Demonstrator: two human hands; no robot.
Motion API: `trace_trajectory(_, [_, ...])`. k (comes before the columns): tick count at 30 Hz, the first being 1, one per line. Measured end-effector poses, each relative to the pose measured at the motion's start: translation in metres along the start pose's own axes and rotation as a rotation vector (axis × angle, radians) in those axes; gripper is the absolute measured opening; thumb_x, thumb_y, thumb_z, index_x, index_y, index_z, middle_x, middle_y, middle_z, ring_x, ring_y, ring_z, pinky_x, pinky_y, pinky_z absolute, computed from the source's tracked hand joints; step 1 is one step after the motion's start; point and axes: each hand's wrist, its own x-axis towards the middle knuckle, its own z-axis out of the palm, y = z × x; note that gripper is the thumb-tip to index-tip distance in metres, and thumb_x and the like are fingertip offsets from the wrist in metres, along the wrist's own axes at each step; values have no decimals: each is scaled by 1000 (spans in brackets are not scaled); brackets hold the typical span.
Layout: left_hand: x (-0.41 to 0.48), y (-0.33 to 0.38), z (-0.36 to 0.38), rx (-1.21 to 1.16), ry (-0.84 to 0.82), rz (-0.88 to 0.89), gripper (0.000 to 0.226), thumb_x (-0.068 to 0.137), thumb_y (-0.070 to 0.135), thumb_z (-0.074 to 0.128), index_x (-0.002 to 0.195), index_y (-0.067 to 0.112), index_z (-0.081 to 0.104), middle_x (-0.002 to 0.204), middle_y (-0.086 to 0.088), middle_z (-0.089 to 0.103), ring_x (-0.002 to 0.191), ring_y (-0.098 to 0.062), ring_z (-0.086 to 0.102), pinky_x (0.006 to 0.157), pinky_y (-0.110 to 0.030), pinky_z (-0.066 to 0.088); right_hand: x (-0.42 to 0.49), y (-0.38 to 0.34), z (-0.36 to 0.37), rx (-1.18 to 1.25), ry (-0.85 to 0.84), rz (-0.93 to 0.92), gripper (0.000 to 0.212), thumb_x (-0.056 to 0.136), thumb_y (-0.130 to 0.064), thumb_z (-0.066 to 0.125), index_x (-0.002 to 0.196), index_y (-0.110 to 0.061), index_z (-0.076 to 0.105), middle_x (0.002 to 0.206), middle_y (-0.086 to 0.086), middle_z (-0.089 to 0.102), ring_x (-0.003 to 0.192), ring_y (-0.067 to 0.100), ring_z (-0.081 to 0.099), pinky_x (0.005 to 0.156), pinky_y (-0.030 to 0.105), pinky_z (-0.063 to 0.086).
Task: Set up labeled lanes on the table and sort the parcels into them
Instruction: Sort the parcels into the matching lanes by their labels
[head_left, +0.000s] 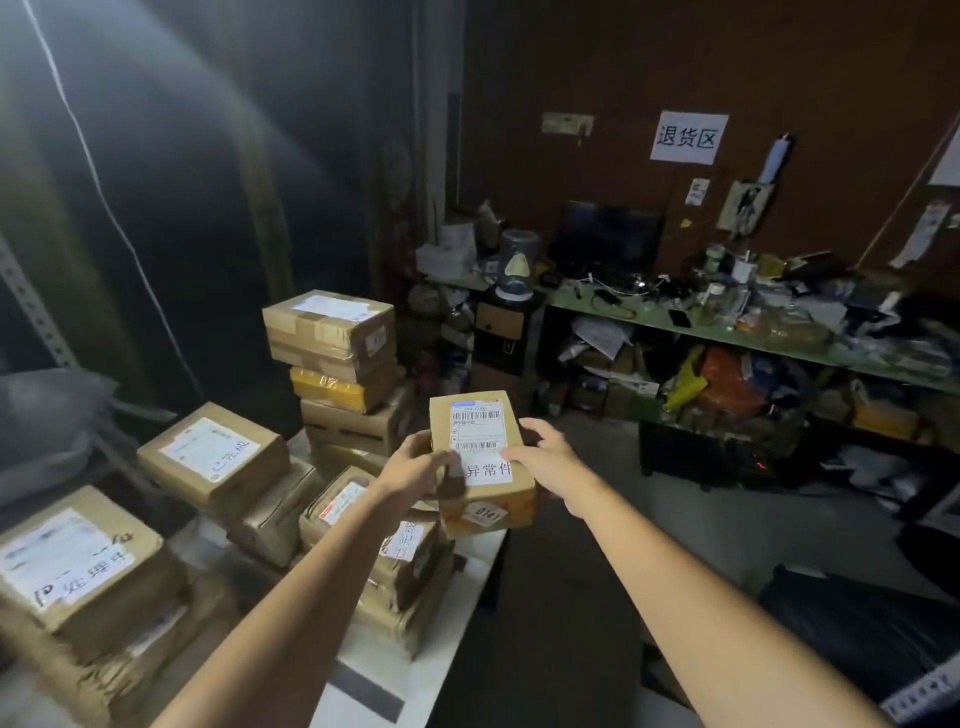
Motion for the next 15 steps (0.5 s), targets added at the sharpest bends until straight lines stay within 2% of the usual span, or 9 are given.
trace_trajectory(2, [23, 3, 9, 9, 59, -8, 53, 92, 25, 65, 141, 29, 45, 105, -1, 67, 90, -26, 72, 63, -36, 60, 32, 4, -5, -20, -37, -6, 62, 89, -21, 70, 145, -30, 46, 137, 5, 47, 117, 22, 58, 85, 31, 49])
trace_trajectory(5, [55, 9, 26, 0, 151, -30, 56, 92, 24, 67, 143, 26, 44, 104, 0, 63, 92, -26, 71, 69, -39, 62, 84, 10, -14, -29, -116, -7, 63, 85, -22, 71, 142, -32, 47, 133, 4, 56, 109, 22, 64, 91, 41, 56])
trace_trajectory(9, [89, 13, 49, -25, 262, -54, 54, 95, 23, 64, 144, 18, 43, 118, -5, 62, 101, -25, 68, 82, -43, 61, 142, 11, -26, -62, -248, -38, 57, 88, -14, 69, 140, -26, 48, 110, -3, 63, 106, 21, 66, 92, 38, 56])
trace_trajectory(12, [109, 16, 60, -69, 328, -111, 55, 94, 26, 66, 143, 23, 42, 123, -7, 62, 100, -28, 70, 73, -47, 63, 177, 8, -29, -102, -334, -55, 60, 87, -14, 69, 141, -25, 47, 124, 4, 63, 107, 22, 66, 93, 41, 56])
trace_trajectory(15, [130, 20, 66, -102, 387, -157, 55, 94, 23, 66, 143, 20, 40, 121, -7, 62, 98, -27, 69, 69, -43, 63, 210, 6, -27, -148, -396, -61, 60, 87, -14, 69, 141, -26, 46, 120, 3, 61, 105, 22, 66, 86, 37, 58])
